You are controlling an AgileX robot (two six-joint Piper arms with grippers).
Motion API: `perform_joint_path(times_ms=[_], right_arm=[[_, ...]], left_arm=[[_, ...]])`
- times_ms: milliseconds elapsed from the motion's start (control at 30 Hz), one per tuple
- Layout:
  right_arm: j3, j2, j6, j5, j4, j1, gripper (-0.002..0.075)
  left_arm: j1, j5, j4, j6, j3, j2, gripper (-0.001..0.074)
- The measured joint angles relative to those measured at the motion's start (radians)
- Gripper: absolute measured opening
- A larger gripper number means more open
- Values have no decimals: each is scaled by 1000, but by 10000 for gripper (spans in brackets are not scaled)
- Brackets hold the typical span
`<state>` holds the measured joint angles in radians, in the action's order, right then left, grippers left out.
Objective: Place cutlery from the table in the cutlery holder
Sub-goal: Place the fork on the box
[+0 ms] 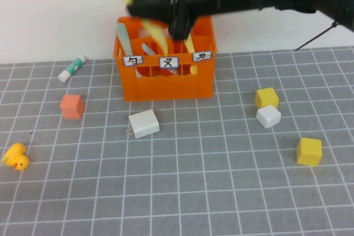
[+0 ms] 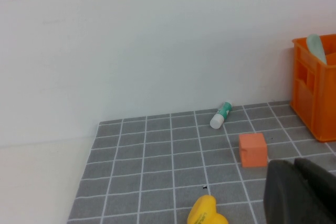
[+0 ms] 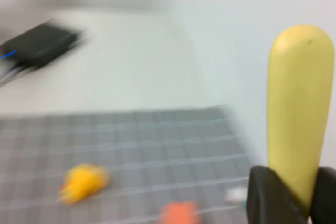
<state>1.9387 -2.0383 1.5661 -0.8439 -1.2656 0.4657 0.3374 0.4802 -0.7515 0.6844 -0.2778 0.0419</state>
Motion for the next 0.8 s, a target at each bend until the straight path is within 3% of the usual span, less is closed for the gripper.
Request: perform_joint_path(times_ms=[167,433,800], right_arm=[[0,0,108,172,-151,-13,159],[5,-36,266,252,-393,-13,159],[5,-160,316,271,-419,-13,159]], left_arm=[[0,0,0,0,0,0,-1],[0,0,0,0,0,0,-1],[0,0,0,-2,0,0,-1]])
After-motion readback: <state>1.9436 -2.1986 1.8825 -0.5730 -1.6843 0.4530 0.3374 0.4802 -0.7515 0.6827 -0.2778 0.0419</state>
